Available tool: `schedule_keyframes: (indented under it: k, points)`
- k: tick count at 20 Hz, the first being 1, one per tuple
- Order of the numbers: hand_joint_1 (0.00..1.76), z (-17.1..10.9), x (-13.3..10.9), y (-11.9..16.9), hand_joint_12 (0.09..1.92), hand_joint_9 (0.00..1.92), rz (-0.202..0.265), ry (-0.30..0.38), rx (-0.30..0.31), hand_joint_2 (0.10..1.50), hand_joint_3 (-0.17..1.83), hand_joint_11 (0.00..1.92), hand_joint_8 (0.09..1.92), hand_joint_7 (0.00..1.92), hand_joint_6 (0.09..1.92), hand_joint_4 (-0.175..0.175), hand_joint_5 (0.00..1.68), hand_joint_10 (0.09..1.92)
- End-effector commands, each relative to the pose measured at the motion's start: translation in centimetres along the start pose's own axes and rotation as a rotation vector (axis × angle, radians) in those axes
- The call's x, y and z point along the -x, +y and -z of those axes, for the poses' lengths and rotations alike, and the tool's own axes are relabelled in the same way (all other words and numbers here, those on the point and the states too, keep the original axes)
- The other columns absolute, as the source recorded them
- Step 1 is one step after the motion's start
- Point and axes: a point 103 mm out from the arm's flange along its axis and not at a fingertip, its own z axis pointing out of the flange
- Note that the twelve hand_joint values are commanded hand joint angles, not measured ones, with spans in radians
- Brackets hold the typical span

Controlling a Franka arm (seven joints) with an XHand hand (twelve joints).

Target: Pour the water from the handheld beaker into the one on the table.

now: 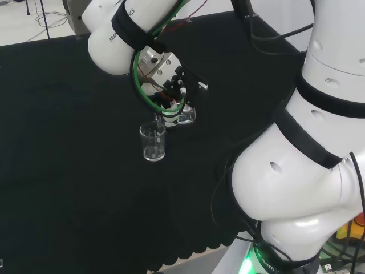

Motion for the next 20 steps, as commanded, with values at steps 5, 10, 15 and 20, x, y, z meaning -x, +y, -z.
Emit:
schedule_keyframes:
  k: [5, 10, 15, 20]
  points:
    - [1.31, 1.0, -0.4, -0.1, 0.75, 1.6, -0.003, -0.026, -0.009, 1.06, -0.17, 1.33, 0.53, 1.31, 0.55, -0.175, 1.26, 0.64]
    - [1.31, 1.6, -0.9, 0.0, 0.75, 1.6, 0.001, -0.037, -0.021, 1.06, -0.17, 1.33, 0.54, 1.31, 0.55, -0.175, 1.26, 0.64]
    - [1.31, 2.0, -0.9, 0.0, 0.76, 1.6, -0.003, -0.059, -0.025, 1.06, -0.17, 1.33, 0.54, 1.31, 0.56, -0.175, 1.26, 0.64]
    - [1.31, 2.0, -1.0, -0.1, 0.76, 1.6, -0.007, -0.074, -0.036, 1.06, -0.17, 1.33, 0.54, 1.31, 0.56, -0.175, 1.26, 0.64]
